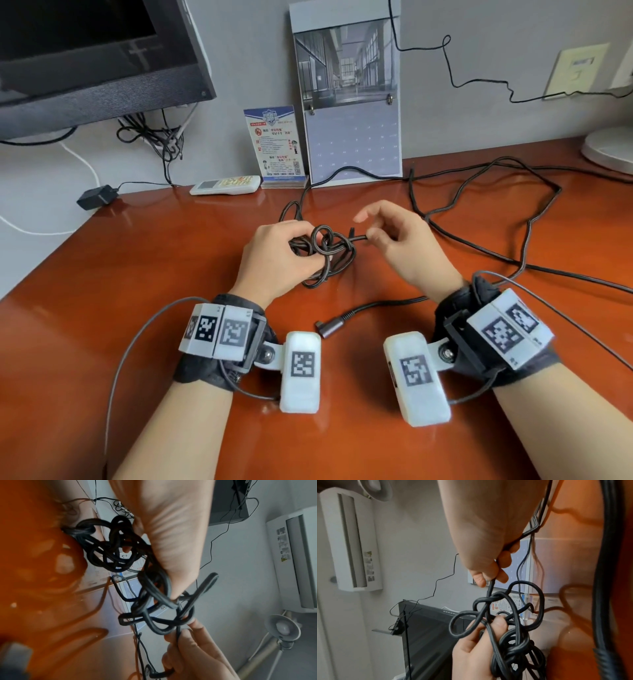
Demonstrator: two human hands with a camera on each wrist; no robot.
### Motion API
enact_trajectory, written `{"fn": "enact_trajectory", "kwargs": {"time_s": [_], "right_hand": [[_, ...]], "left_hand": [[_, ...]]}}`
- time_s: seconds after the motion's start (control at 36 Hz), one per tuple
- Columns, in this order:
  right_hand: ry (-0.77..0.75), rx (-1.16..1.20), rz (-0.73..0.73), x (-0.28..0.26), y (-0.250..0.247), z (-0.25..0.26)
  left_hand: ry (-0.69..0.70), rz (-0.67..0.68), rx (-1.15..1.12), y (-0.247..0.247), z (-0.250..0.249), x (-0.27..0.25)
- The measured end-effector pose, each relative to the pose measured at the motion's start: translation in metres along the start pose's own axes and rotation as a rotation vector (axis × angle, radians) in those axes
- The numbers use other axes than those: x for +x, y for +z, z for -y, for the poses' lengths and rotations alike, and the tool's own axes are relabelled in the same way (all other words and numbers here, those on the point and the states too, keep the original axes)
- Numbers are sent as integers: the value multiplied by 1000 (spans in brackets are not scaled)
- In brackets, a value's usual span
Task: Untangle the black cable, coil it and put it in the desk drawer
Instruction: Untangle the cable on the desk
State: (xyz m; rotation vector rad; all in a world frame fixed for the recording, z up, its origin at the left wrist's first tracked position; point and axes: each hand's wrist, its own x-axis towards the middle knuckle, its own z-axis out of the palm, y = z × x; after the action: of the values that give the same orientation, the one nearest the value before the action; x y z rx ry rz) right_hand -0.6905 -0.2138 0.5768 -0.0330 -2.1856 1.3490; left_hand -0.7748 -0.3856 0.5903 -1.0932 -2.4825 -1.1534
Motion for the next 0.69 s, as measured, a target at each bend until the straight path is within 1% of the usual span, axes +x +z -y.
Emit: {"fn": "enact_trajectory", "kwargs": {"time_s": [0.14,0.25,0.36,0.42,0.47,0.61,0.69], "right_hand": [[-53,-113,71,-4,-1,4],[-58,-186,154,-5,5,6],[-58,-161,133,-7,10,10],[-50,-151,175,-8,12,15],[-56,-176,202,-9,14,18],[-122,-163,185,-9,16,18],[-148,-169,173,-8,11,13]], "left_hand": [[17,15,97,1,-3,-1],[40,76,165,2,-1,0],[9,28,158,6,-1,1],[-1,17,160,9,-4,1],[-2,31,155,11,-10,0],[20,102,97,11,-15,-2],[14,97,22,7,-14,-1]]}}
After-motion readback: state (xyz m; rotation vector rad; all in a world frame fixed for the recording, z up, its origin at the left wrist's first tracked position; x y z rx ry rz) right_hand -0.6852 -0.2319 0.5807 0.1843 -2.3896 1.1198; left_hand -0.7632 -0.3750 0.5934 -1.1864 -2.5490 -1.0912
